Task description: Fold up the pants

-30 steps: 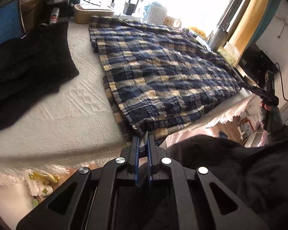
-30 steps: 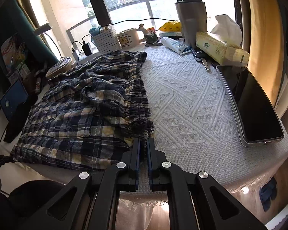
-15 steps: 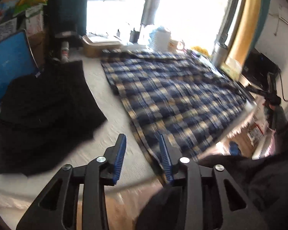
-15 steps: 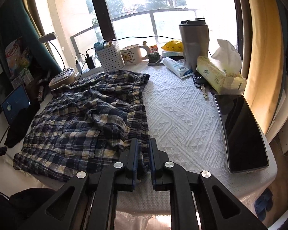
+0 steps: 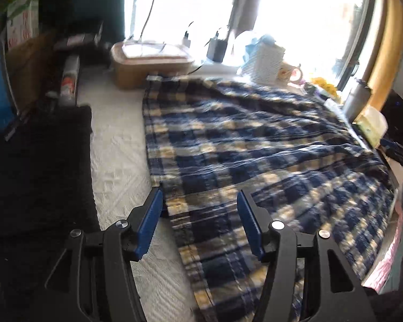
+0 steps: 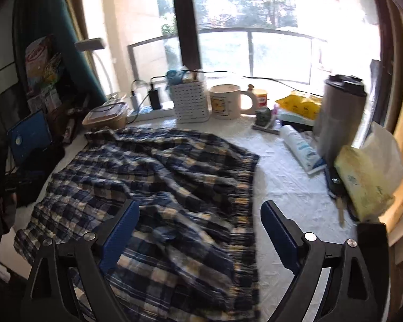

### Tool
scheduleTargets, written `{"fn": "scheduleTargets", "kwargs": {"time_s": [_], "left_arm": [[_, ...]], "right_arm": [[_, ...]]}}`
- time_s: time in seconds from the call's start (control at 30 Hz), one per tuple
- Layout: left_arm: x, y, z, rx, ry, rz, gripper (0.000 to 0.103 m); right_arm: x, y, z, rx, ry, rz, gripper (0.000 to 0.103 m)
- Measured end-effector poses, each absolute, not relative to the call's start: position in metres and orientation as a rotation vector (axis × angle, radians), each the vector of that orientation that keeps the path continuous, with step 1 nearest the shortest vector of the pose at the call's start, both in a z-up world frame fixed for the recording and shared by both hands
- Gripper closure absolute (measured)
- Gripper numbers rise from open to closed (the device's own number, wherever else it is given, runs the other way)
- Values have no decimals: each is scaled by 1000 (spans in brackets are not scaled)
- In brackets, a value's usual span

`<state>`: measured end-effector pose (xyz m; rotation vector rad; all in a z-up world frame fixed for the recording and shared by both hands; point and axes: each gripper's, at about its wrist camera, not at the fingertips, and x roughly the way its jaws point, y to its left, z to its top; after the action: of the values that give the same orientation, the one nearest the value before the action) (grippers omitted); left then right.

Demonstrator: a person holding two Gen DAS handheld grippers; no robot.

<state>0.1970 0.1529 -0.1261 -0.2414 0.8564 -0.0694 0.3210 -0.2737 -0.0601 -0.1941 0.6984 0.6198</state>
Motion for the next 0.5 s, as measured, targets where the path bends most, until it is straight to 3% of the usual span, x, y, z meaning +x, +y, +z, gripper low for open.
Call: {"fn": "scheduleTargets", "kwargs": {"time_s": [0.1, 0.13, 0.17, 0.27, 0.5], "left_arm": [[199, 157, -140, -274, 891, -67, 48], [195, 155, -141, -258, 879, -68, 61], [192, 153, -141, -253, 887, -84, 80], [182, 147, -139, -247, 872, -113, 101], [150, 141, -125, -258, 843, -127, 101]], "right_arm": [[317, -230, -76, -282, 724, 679, 24], [318, -218, -82, -310, 734, 684, 27], [320, -208, -87, -345, 738, 667, 30], [333, -192, -97, -384, 756, 630, 34], [347, -182, -112, -432, 821, 630, 39]]}}
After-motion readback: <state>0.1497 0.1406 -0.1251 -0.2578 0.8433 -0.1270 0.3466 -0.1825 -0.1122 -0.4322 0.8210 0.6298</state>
